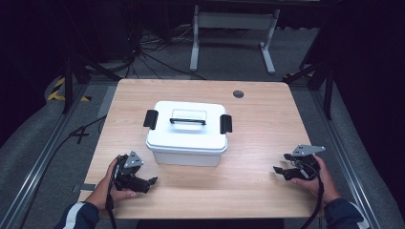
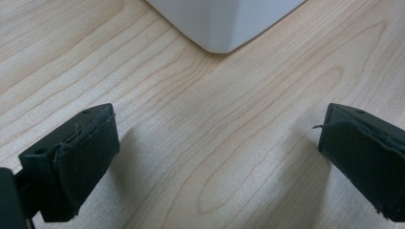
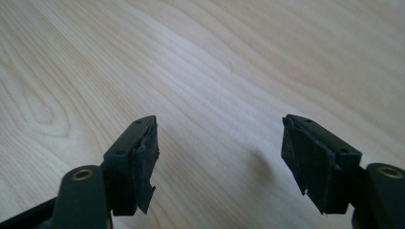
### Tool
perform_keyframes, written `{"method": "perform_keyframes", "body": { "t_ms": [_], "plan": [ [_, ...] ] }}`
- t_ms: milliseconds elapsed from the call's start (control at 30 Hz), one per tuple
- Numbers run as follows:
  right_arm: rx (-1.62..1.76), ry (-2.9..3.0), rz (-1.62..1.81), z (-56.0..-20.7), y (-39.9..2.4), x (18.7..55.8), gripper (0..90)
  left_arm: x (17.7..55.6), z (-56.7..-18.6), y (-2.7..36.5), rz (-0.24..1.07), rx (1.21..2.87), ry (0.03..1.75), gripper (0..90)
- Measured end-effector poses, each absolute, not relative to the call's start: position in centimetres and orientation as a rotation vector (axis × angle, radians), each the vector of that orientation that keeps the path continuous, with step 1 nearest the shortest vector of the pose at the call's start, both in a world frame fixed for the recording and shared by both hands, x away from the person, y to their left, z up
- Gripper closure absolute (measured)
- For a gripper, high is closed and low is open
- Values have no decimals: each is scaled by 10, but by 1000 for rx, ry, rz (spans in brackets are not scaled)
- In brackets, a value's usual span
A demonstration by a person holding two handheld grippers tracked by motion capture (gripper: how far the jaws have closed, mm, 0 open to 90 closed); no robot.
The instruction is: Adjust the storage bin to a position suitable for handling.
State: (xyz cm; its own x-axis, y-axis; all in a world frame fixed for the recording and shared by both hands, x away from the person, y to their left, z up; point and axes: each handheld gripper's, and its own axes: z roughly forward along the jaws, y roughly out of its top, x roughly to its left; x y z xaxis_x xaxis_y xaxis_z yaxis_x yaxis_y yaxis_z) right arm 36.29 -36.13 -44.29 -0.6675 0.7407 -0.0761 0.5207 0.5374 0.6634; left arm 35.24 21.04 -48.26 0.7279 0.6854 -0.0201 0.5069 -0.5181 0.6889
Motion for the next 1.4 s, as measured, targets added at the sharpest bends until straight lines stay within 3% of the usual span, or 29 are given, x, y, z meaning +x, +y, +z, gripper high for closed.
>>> {"method": "perform_keyframes", "body": {
  "t_ms": [467,1033,1400],
  "plan": [
    [719,2487,831,-352,-307,388,361,354,-482,210,317,2245,888,4],
    [550,2513,826,-303,-253,408,398,354,-482,210,314,2244,888,4],
    [460,2544,832,-290,-212,422,400,355,-482,211,329,2248,877,4]
  ]
}}
